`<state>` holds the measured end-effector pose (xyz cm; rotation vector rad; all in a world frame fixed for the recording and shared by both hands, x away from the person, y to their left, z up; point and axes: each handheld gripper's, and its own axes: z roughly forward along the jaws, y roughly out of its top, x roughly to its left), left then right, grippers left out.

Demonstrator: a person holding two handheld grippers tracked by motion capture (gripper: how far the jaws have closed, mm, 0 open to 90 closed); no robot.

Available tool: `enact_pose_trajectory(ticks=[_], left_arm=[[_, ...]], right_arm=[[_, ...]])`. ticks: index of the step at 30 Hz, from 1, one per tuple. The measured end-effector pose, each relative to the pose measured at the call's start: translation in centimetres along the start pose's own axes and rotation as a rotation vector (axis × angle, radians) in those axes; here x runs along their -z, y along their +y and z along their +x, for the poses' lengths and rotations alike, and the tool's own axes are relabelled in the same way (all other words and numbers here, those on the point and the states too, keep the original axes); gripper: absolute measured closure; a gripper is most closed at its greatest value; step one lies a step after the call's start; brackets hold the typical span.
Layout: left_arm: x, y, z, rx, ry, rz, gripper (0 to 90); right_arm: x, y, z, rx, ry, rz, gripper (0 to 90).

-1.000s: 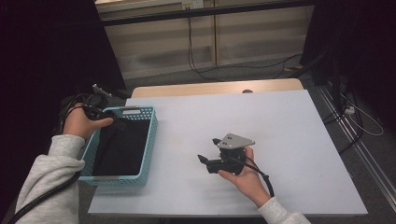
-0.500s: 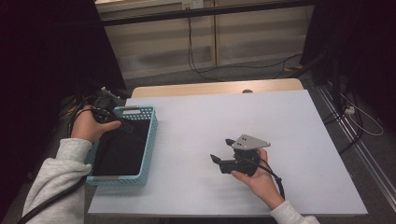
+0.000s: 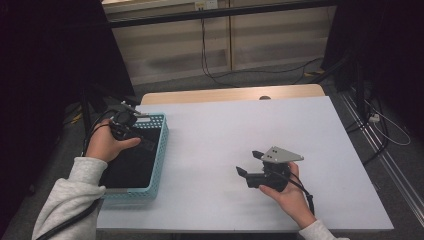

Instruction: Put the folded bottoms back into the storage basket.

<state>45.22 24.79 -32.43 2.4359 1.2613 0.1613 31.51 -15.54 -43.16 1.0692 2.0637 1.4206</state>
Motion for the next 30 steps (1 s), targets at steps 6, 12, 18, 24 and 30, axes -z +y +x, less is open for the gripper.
enact_pose_trajectory(ticks=[6,12,18,24,30], left_arm=[[-0.4,0.0,-1.1,-0.020,-0.023,-0.014,20.5],[-0.9,0.0,-2.2,-0.037,-0.041,-0.018,20.3],[-1.1,0.1,-2.8,-0.051,-0.052,-0.030,20.2],[-1.6,0.1,-3.8,-0.064,-0.077,-0.042,19.9],[-2.2,0.1,-4.6,-0.081,-0.095,-0.052,19.8]], right_arm=[[0.3,-0.2,-0.2,-0.001,-0.006,0.004,21.6],[0.7,-0.3,-0.3,-0.005,-0.008,-0.001,21.5],[1.0,-0.6,-0.6,-0.010,-0.016,0.005,21.5],[1.2,-0.7,-1.1,-0.012,-0.015,0.010,21.3],[1.5,-0.8,-1.6,-0.014,-0.021,0.009,21.3]])
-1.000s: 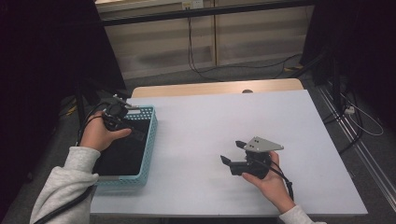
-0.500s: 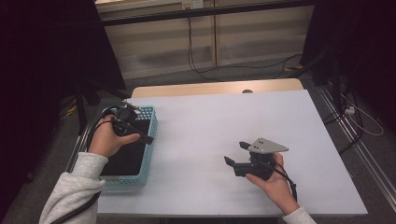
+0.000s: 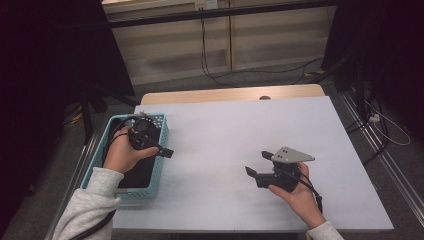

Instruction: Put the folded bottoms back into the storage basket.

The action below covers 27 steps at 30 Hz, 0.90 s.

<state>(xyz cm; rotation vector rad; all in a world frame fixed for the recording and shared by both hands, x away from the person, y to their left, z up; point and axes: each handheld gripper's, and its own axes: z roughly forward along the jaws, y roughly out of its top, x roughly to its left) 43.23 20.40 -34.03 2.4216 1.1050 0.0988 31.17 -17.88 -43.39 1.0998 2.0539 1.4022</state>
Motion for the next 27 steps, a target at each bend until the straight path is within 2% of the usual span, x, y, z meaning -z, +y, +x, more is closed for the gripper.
enact_pose_trajectory(ticks=[12,13,16,20,26,27], left_arm=[[-0.9,0.3,-1.5,-0.023,-0.026,-0.007,19.6],[-1.0,0.3,-1.5,-0.034,-0.027,-0.007,19.5],[-1.2,0.3,-1.8,-0.027,-0.035,-0.008,19.5],[-1.5,0.3,-2.1,-0.039,-0.037,-0.017,19.4],[-1.9,0.3,-2.7,-0.034,-0.052,-0.025,19.3],[-2.0,0.3,-2.8,-0.045,-0.050,-0.025,19.3]], right_arm=[[0.7,-0.4,-0.9,-0.005,0.002,0.016,21.3],[0.7,-0.4,-0.9,-0.007,0.002,0.016,21.3],[0.9,-0.6,-1.2,-0.010,-0.003,0.020,21.2],[1.1,-0.7,-1.5,-0.016,-0.007,0.021,21.2],[1.5,-1.0,-1.8,-0.014,-0.012,0.030,21.2],[1.6,-1.0,-1.9,-0.019,-0.014,0.031,21.2]])
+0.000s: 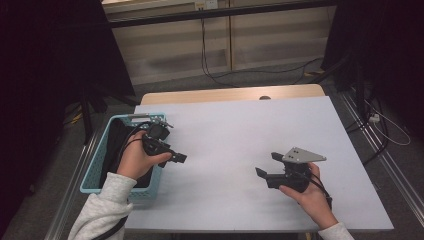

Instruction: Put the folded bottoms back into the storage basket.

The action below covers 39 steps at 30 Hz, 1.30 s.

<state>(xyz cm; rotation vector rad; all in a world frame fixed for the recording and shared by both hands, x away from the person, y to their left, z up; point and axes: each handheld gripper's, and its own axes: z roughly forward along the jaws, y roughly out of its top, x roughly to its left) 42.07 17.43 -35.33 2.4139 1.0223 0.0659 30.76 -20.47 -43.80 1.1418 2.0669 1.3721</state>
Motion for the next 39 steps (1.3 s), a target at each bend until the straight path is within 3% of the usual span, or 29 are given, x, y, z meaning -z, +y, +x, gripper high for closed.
enact_pose_trajectory(ticks=[12,18,19,39], left_arm=[[-1.0,-0.2,-1.0,-0.026,-0.024,0.009,19.0],[-1.5,-0.6,-1.3,-0.006,-0.031,0.001,18.8],[-1.5,-0.6,-1.2,-0.019,-0.033,0.008,18.8],[-3.1,-1.3,-2.1,-0.015,-0.061,0.004,18.1]], right_arm=[[0.5,-0.5,-0.3,0.008,0.009,0.016,21.1],[0.9,-0.7,-0.6,0.005,0.008,0.023,21.0],[1.1,-0.8,-0.7,0.005,0.008,0.023,21.0],[3.0,-1.8,-2.0,0.003,-0.001,0.056,20.1]])
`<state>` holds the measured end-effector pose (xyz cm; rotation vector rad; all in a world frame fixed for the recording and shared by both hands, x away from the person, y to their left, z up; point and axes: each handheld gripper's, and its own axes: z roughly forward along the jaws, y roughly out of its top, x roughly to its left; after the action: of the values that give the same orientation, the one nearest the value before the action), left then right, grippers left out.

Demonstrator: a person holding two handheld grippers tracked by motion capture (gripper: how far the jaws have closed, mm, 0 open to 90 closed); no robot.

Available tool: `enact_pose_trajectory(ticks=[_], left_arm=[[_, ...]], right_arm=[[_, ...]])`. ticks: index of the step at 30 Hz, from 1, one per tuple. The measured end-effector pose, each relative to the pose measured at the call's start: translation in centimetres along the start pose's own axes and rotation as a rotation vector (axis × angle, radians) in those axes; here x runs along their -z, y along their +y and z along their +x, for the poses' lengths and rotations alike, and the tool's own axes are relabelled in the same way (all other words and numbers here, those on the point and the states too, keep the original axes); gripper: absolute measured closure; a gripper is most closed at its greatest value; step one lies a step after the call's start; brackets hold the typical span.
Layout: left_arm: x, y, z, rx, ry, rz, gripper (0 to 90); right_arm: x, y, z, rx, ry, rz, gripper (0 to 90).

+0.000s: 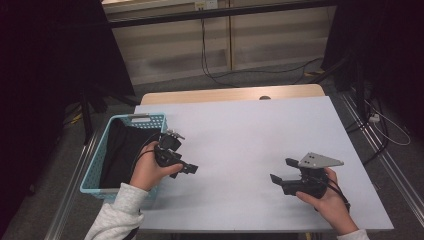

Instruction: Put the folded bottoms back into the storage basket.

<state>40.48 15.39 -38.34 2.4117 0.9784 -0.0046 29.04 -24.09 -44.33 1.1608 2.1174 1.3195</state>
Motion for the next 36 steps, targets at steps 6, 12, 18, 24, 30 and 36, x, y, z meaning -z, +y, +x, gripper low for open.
enact_pose_trajectory(ticks=[6,12,18,24,30,36], left_arm=[[-0.4,-0.4,-0.2,0.006,-0.005,-0.012,17.7],[-0.6,-0.9,-0.4,0.008,-0.013,-0.030,17.3],[-0.7,-1.6,-0.4,0.021,-0.025,-0.049,17.0],[-0.8,-2.3,-0.6,0.024,-0.046,-0.073,16.2],[-1.1,-2.8,-0.8,0.020,-0.059,-0.089,15.4],[-1.3,-3.4,-0.9,0.014,-0.070,-0.106,15.2]], right_arm=[[0.4,-0.4,-0.3,0.002,0.005,0.010,19.9],[0.8,-0.8,-0.6,-0.009,0.004,0.011,19.7],[1.2,-0.9,-0.8,-0.009,0.002,0.013,19.7],[1.5,-0.9,-0.9,-0.007,0.003,0.015,19.7],[1.7,-1.1,-1.0,-0.009,0.007,0.027,19.6],[1.7,-1.1,-0.9,-0.006,0.012,0.033,19.4]])
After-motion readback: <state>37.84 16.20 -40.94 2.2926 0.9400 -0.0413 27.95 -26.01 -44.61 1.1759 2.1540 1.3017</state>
